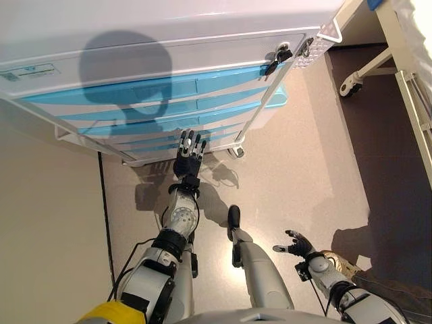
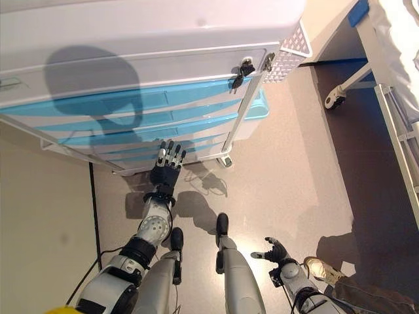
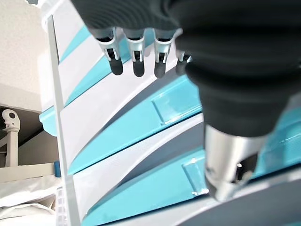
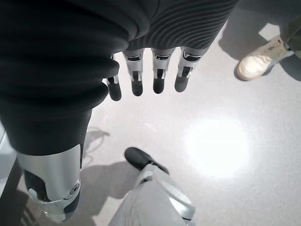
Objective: Open the drawer and pick up the medicine
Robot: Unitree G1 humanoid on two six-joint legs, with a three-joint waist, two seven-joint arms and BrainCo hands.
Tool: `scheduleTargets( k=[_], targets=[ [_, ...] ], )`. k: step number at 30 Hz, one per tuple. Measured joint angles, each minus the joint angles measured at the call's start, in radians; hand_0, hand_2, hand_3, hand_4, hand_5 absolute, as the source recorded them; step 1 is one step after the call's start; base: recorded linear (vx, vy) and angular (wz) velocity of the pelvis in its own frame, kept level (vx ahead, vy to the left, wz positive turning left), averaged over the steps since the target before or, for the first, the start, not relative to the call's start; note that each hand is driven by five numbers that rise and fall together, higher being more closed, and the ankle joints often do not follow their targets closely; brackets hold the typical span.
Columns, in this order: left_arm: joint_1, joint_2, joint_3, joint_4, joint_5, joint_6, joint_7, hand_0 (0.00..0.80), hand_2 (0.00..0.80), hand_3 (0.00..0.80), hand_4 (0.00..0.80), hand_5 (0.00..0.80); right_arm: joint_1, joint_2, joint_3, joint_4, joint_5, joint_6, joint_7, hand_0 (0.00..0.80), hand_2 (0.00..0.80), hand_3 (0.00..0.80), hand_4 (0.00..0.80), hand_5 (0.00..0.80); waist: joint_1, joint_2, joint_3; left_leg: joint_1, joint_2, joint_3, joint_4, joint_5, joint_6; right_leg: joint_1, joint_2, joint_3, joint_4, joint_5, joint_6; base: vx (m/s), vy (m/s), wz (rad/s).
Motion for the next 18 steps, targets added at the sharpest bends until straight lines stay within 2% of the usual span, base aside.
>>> scheduleTargets(
  k=[7,18],
  targets=[
    [0.003,0.011,-0.002,-0.055,0.001,-0.001,-0.024,0.0,0.0,0.0,0.0,0.0,0.002,0.0,0.0,0.009,0.0,0.0,0.018,0.0,0.0,0.0,0.0,0.0,0.0,-0.001,-0.002,0.002,0.0,0.003,-0.006,0.001,0.002,0.009,0.0,0.003,-0.024,0.018,-0.004,0.0,0.0,0.0],
    [0.005,0.04,0.008,-0.059,0.001,-0.004,-0.03,0.0,0.0,0.0,0.0,0.0,0.002,0.0,0.0,0.022,0.0,-0.002,0.034,0.0,0.0,0.0,0.0,0.0,0.001,-0.009,-0.01,0.009,0.003,0.002,-0.018,0.004,0.004,0.012,-0.002,0.003,-0.026,0.021,-0.005,0.003,-0.001,0.0]
  ],
)
